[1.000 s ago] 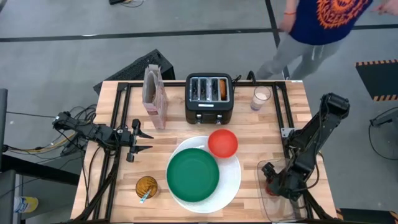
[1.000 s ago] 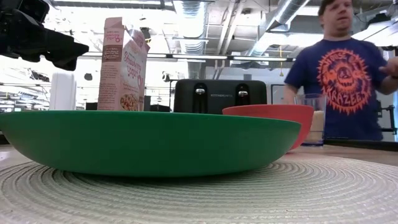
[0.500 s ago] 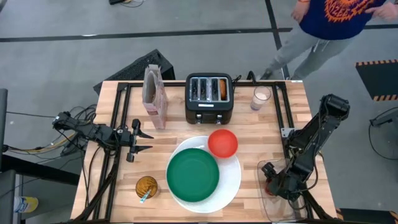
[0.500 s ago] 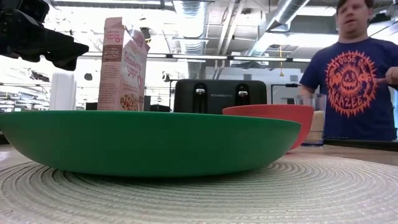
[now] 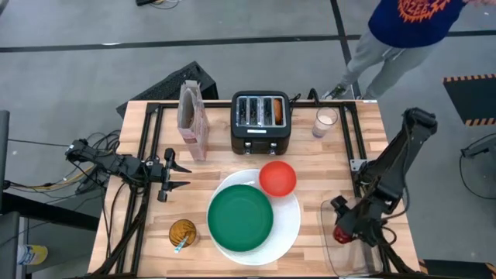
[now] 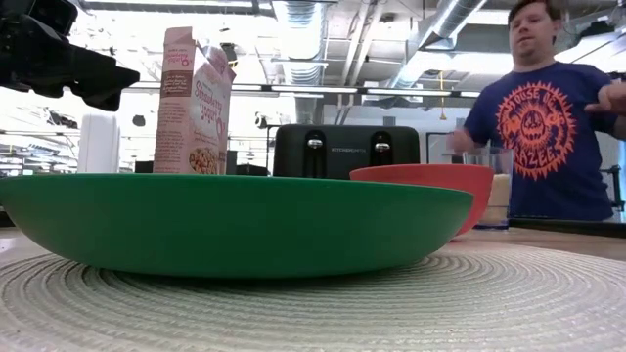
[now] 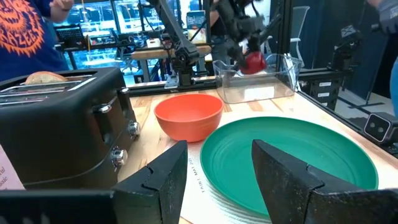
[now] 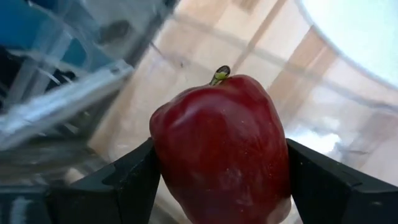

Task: Arrange a breakfast setting
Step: Put the red apple on the green plate from the transparent bin

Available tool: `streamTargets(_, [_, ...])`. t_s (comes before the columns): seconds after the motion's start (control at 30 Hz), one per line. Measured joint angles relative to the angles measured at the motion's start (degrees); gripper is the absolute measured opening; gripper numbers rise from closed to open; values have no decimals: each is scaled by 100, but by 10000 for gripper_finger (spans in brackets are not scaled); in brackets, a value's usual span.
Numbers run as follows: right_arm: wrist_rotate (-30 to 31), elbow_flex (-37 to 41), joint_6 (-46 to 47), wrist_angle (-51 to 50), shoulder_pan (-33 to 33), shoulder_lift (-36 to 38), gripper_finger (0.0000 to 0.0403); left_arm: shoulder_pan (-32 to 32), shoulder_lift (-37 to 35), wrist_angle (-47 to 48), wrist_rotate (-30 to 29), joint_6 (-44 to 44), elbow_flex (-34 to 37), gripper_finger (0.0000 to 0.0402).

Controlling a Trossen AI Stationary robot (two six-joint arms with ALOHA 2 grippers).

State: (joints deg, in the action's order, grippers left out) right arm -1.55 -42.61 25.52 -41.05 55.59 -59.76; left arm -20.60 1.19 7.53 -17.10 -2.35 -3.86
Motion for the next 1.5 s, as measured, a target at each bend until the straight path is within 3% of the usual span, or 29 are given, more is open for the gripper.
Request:
streamTargets(0.33, [474, -848, -56, -296, -727, 609, 316, 0, 0, 1, -2, 1, 0, 171])
streamTargets(0.63, [976, -1112, -375, 1020, -1620, 627, 316, 0, -2, 2, -2, 0, 0, 171])
streamTargets(1.0, [1125, -1113, -951, 2863, -2489, -95, 316, 0, 0, 2, -2, 1, 0, 171])
streamTargets(1.5, [1654, -1113, -408, 5182, -3253, -1690, 316, 0, -2, 0, -2, 2, -1, 171])
